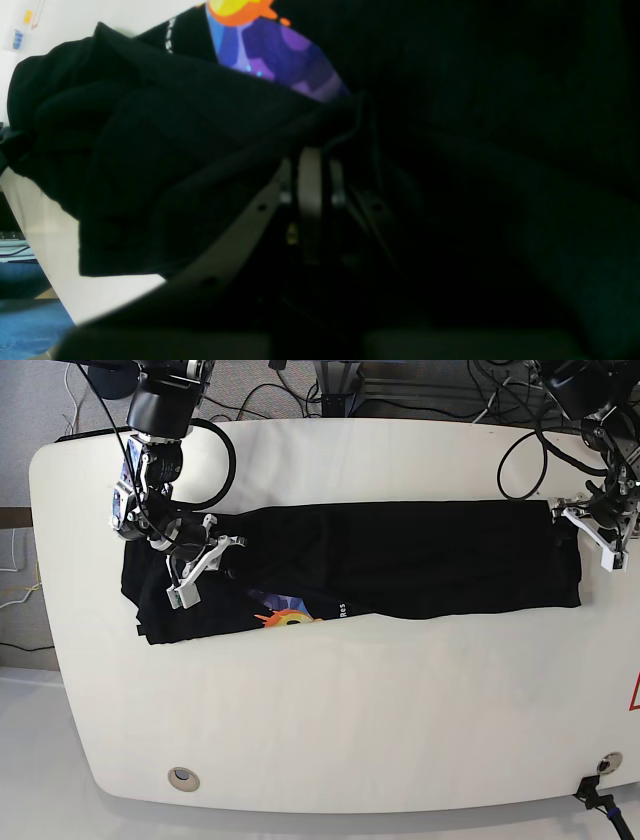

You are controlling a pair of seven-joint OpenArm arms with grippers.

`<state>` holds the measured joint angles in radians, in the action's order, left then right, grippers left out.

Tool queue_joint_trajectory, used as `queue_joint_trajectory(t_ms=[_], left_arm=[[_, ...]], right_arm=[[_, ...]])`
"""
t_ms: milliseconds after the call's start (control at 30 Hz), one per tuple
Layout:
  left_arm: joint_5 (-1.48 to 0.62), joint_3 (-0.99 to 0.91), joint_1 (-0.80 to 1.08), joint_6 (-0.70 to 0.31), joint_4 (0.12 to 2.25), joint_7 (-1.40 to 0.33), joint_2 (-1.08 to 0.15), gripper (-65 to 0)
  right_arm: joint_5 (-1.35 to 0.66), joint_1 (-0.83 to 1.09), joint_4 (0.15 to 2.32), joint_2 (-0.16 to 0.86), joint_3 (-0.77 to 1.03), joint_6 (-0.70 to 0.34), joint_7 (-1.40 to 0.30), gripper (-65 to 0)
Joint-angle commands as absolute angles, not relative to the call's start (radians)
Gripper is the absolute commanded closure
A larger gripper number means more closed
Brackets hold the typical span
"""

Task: Fold the T-shirt properly
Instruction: 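Hold the shirt with the right gripper, reposition the left gripper, then grasp the shirt's end with the left gripper and fold it toward the right gripper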

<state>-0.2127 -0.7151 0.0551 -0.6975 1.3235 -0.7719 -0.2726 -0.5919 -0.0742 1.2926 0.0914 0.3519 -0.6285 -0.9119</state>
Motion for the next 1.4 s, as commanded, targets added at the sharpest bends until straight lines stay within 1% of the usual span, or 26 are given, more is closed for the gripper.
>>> queue_joint_trajectory(t_ms=[0, 233, 267, 300, 333, 367, 500, 533, 633, 733, 833, 900, 1067, 1167, 1367], left_arm=[[-0.228, -0.674, 0.013, -0.698, 1.285, -0.763, -0.289, -65.0], [-0.228, -0.593, 0.010, -0.698, 1.277, -0.763, -0.248, -65.0], [-0.228, -0.585, 0.012, -0.698, 1.288, -0.763, -0.246, -64.2], [-0.228, -0.570, 0.013, -0.698, 1.302, -0.763, -0.242, -59.6], [-0.228, -0.556, 0.015, -0.698, 1.313, -0.763, -0.223, -52.4], [-0.228, -0.550, 0.015, -0.698, 1.326, -0.763, -0.214, -43.8], [-0.222, -0.545, 0.013, -0.698, 1.372, -0.766, -0.205, -4.5], [-0.222, -0.530, 0.012, -0.698, 1.388, -0.768, -0.205, 0.0], [-0.228, -0.470, 0.016, -0.698, 1.478, -0.769, -0.202, 0.0], [-0.226, -0.435, 0.039, -0.698, 1.629, -0.779, -0.147, 0.0], [-0.226, -0.332, 0.038, -0.698, 1.770, -0.862, -0.105, 0.0], [-0.225, -0.263, 0.033, -0.698, 1.824, -0.903, -0.054, 0.0], [-0.213, -0.148, 0.030, -0.698, 1.821, -0.917, 0.073, 0.0], [-0.171, -0.128, 0.036, -0.698, 1.790, -0.915, 0.157, 0.0], [-0.162, -0.127, 0.036, -0.698, 1.725, -0.914, 0.157, 0.0]], right_arm=[[-0.567, -0.081, 1.296, 0.094, 0.349, -0.624, -0.937, 0.0], [-0.567, -0.081, 1.296, 0.094, 0.349, -0.624, -0.937, 0.0], [-0.568, -0.081, 1.296, 0.094, 0.349, -0.624, -0.937, 0.0], [-0.568, -0.081, 1.296, 0.094, 0.349, -0.624, -0.937, 0.0], [-0.568, -0.082, 1.296, 0.094, 0.349, -0.624, -0.937, 0.0], [-0.568, -0.082, 1.296, 0.094, 0.349, -0.624, -0.937, 0.0], [-0.572, -0.082, 1.296, 0.094, 0.349, -0.624, -0.937, 0.0], [-0.572, -0.082, 1.296, 0.094, 0.349, -0.624, -0.937, 0.0], [-0.568, -0.082, 1.296, 0.093, 0.349, -0.624, -0.937, 0.0], [-0.568, -0.082, 1.294, 0.093, 0.349, -0.624, -0.937, 0.0], [-0.567, -0.082, 1.294, 0.091, 0.349, -0.624, -0.937, 0.0], [-0.567, -0.082, 1.294, 0.081, 0.349, -0.624, -0.937, 0.0], [-0.567, -0.082, 1.294, 0.065, 0.349, -0.624, -0.937, 0.0], [-0.567, -0.082, 1.294, 0.065, 0.349, -0.624, -0.937, 0.0], [-0.567, -0.081, 1.296, 0.065, 0.349, -0.624, -0.937, 0.0]])
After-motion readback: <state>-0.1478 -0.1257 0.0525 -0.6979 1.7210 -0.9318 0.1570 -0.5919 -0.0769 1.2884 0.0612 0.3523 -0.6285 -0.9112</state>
